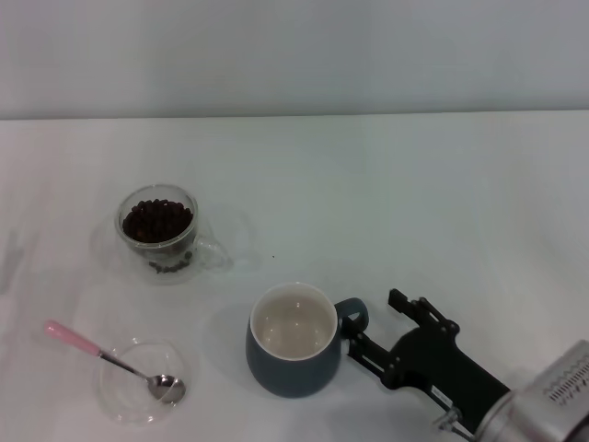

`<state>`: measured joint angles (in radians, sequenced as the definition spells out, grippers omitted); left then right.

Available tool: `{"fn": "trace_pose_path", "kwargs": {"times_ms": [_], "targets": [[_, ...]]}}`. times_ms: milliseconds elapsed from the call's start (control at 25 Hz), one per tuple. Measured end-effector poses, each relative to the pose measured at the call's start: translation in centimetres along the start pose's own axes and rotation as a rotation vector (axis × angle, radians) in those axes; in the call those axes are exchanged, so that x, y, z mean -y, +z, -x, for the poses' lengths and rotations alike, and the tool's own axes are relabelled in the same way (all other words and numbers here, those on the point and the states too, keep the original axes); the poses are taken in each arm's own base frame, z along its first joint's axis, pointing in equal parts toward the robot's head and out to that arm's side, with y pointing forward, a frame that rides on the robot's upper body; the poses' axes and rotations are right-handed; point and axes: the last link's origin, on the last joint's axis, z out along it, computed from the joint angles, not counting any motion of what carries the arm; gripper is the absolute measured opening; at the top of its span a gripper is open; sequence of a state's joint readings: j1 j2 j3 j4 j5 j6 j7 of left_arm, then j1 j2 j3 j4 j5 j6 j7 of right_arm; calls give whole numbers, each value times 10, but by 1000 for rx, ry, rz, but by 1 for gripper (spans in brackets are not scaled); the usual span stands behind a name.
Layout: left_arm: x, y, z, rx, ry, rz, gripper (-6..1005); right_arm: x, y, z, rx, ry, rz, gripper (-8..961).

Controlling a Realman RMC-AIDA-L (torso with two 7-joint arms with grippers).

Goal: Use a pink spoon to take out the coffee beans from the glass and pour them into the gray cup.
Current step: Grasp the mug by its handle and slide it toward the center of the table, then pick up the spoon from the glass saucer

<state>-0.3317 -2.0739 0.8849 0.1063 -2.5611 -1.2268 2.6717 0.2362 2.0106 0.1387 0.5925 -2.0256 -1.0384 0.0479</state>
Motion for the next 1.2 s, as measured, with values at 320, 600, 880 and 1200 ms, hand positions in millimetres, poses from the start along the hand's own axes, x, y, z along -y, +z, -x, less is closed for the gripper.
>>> {"fn": "trace_pose_path", "kwargs": {"times_ms": [320,600,880,1200], "targets": [[-1,3,-1,-2,3,6,847,5,-33,0,106,1,7,842],[0,2,-1,-2,-29,1,847,28,-56,-5,112,76,-17,844],[10,-16,6,23,-122,-35,848,74,-66,21,266,-7,-174,831],[41,-52,11,60,-426,-103,848,113,-74,60,473,-97,-357,816]]}}
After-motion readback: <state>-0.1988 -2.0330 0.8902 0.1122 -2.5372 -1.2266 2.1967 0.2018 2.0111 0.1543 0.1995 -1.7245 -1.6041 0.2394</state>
